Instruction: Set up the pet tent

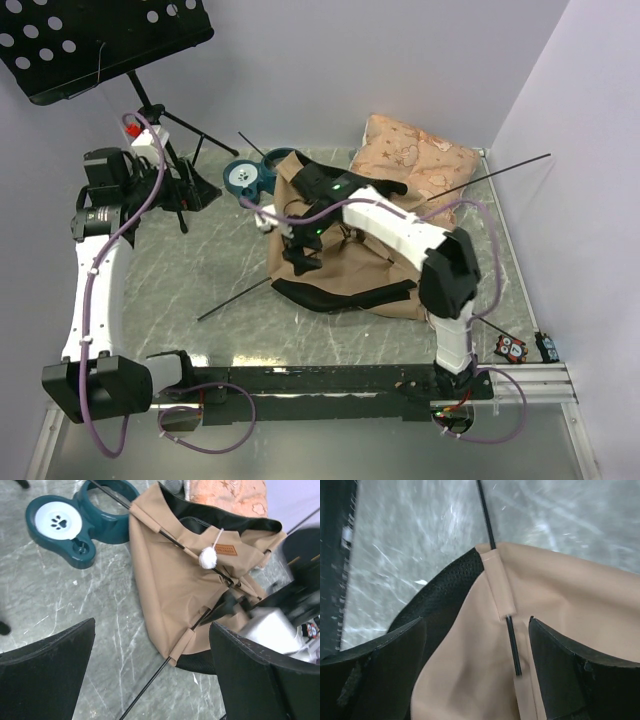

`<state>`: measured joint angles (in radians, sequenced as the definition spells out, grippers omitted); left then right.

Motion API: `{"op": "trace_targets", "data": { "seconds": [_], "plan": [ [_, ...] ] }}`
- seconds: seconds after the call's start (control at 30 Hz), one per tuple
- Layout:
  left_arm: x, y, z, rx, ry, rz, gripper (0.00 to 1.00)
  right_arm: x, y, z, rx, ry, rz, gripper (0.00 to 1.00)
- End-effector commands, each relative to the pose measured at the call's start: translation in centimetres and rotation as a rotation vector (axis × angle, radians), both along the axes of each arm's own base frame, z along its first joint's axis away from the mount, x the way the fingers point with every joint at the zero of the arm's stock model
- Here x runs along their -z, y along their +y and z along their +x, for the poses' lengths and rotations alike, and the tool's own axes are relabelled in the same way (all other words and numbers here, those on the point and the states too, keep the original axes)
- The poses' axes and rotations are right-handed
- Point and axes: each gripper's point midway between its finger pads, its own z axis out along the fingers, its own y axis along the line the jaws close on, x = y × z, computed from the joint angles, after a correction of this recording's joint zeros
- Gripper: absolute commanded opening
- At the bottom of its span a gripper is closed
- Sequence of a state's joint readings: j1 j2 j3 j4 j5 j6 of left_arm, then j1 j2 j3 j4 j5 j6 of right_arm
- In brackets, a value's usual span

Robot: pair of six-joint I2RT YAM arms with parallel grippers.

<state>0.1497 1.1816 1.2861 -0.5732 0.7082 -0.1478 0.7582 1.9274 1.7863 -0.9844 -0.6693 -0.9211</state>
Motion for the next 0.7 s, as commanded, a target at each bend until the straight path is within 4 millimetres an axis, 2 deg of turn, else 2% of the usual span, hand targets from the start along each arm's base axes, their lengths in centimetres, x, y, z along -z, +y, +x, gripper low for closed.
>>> {"op": "trace_targets", "data": {
  "seconds": [0.0,0.13,0.3,0.47,0.53,0.6,0.63,0.67],
  "plan": [
    [-1.6,0.1,-0.6,0.011,-0.034,-0.039,1.0,1.8,1.6,0.7,-0.087,-0.104,-0.036,0.91],
    [-1.7,0.2,-0.8,0.007,-0.028,-0.071,1.0,4.5,2.5,2.1,-0.078,-0.163,-0.067,0.93],
    [-1.6,0.8,-0.7,-0.042,0.001,-0.136,1.0,7.2,2.2,2.0,-0.103,-0.156,-0.13,0.89],
    [-3.8,1.2,-0.7,-0.069,-0.068,-0.201,1.0,10.0,1.3,1.9,-0.125,-0.17,-0.189,0.86],
    [-5.0,0.7,-1.0,-0.031,-0.124,-0.212,1.0,10.7,1.2,2.2,-0.126,-0.18,-0.197,0.78],
    [-4.9,0.9,-0.8,-0.081,-0.109,-0.267,1.0,10.6,1.3,2.3,-0.127,-0.183,-0.197,0.55],
    [-5.2,1.2,-0.6,-0.106,-0.115,-0.268,1.0,10.4,1.4,2.2,-0.126,-0.179,-0.195,0.41],
    [-5.3,1.1,-0.8,-0.093,-0.131,-0.248,1.0,9.9,1.5,2.3,-0.124,-0.182,-0.19,0.22]
  ]
}}
